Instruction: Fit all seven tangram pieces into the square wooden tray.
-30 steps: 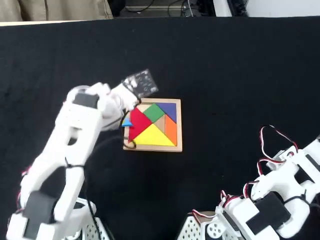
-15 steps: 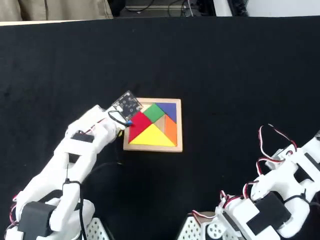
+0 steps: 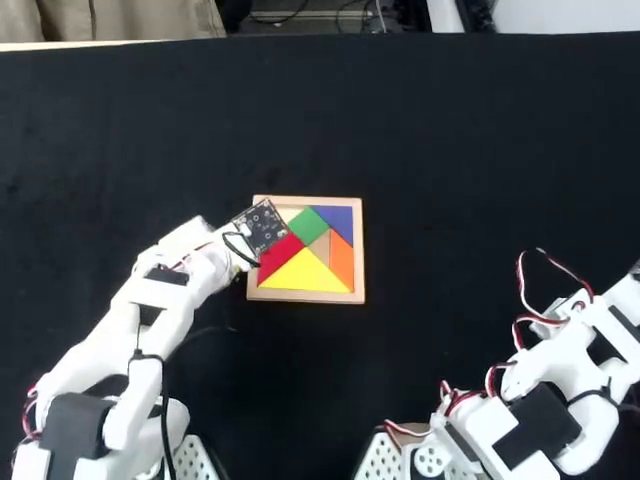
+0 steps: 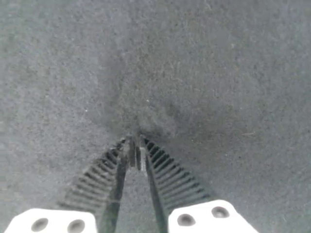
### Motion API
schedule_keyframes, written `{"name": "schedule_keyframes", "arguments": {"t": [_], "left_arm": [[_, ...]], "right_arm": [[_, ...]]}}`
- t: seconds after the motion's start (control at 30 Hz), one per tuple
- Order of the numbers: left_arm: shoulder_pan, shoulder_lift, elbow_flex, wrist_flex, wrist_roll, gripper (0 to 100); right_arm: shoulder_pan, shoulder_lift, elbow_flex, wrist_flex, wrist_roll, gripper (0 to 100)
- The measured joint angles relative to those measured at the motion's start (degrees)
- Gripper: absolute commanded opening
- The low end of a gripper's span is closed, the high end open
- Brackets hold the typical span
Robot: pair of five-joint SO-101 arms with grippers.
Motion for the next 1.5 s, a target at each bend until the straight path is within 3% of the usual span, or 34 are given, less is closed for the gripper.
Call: {"name": "schedule_keyframes", "arguments": {"t": [0.27,0.9,1.1,1.5], "left_arm": [[0.5,5.5,0.0,-9.1,0.0,20],[3.3,11.5,-4.1,-10.1,-0.1,20],[3.1,13.3,-5.6,-10.0,-0.1,3],[2.4,14.0,-5.9,-10.0,-0.5,3]], "right_arm": [[0.0,0.0,0.0,0.0,0.0,1.2],[-1.3,0.0,0.0,0.0,0.3,1.2],[-1.3,0.0,0.0,0.0,0.3,1.2],[-1.3,0.0,0.0,0.0,0.3,1.2]]}}
